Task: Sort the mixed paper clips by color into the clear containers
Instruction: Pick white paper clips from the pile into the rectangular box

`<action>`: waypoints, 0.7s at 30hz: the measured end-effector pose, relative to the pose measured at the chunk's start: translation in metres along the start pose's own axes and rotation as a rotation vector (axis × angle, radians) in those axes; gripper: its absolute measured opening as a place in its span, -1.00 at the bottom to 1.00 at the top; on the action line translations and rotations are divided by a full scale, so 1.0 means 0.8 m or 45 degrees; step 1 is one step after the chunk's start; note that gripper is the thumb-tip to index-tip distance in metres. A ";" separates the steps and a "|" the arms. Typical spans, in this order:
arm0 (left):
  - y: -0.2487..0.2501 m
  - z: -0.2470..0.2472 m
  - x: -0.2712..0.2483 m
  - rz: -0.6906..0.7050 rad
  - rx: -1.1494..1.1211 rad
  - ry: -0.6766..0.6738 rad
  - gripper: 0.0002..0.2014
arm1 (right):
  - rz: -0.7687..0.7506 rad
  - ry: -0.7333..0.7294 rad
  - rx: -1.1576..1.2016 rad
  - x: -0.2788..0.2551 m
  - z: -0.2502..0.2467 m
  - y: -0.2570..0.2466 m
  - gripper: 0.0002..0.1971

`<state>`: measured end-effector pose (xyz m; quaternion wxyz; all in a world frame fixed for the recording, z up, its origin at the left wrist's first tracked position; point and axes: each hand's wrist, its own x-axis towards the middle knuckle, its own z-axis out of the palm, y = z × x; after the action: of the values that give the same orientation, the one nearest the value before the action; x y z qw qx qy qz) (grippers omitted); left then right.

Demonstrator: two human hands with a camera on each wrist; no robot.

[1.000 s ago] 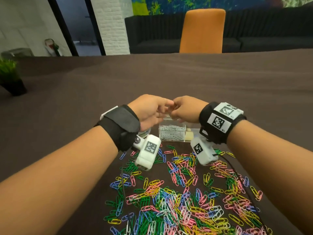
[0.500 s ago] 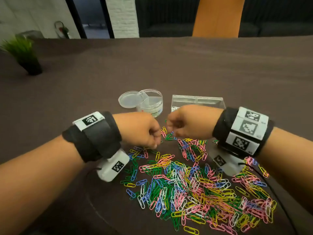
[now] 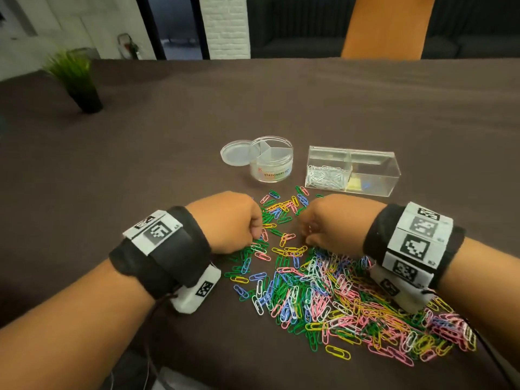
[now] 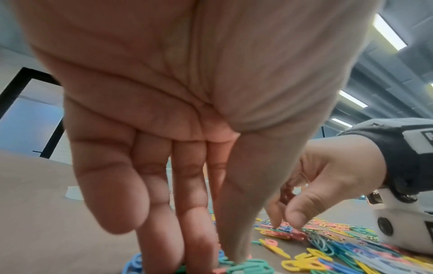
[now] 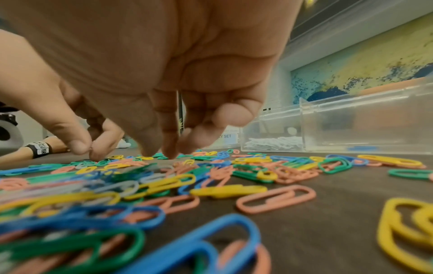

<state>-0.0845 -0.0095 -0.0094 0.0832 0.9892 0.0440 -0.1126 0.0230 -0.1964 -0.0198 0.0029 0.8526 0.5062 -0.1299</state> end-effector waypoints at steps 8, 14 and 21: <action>0.009 0.005 0.000 -0.007 0.065 -0.041 -0.85 | 0.051 0.060 -0.006 -0.010 -0.002 0.004 -0.95; 0.016 0.005 0.002 0.001 0.157 0.030 -0.91 | -0.042 -0.002 0.135 -0.024 -0.001 0.004 -0.89; 0.002 0.002 0.001 -0.061 0.008 0.145 -0.94 | -0.017 0.030 0.078 -0.024 0.010 0.021 -0.91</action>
<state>-0.0842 -0.0109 -0.0107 0.0747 0.9929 0.0721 -0.0580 0.0270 -0.2223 -0.0249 -0.0301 0.8503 0.5077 -0.1354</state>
